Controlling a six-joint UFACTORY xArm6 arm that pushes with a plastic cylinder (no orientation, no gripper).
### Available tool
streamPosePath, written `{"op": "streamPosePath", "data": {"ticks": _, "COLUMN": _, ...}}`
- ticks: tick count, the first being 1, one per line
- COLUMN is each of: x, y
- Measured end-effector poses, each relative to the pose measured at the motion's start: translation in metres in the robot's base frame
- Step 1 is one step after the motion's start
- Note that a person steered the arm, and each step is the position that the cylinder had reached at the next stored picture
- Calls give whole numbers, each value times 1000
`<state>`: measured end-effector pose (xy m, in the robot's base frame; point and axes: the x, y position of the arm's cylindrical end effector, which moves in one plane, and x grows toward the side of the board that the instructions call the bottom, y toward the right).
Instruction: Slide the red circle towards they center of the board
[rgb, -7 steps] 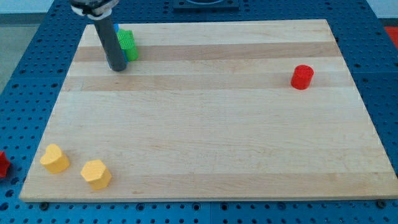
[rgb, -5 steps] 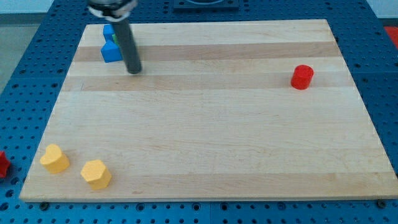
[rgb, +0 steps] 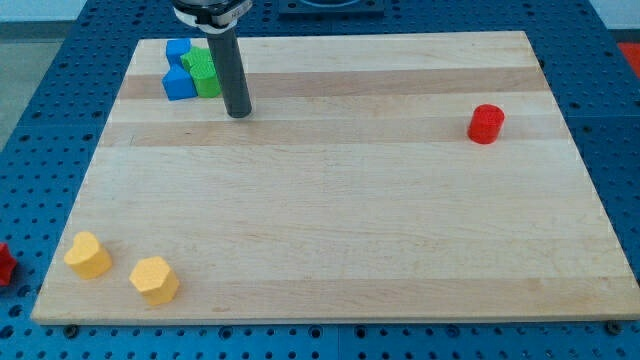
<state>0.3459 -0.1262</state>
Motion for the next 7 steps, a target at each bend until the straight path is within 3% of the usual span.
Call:
{"op": "streamPosePath", "data": {"ticks": 1, "x": -1, "y": 0}}
{"op": "streamPosePath", "data": {"ticks": 3, "x": -26, "y": 93}}
{"op": "streamPosePath", "data": {"ticks": 5, "x": -60, "y": 138}}
{"op": "streamPosePath", "data": {"ticks": 6, "x": -85, "y": 179}}
{"op": "streamPosePath", "data": {"ticks": 7, "x": -111, "y": 258}}
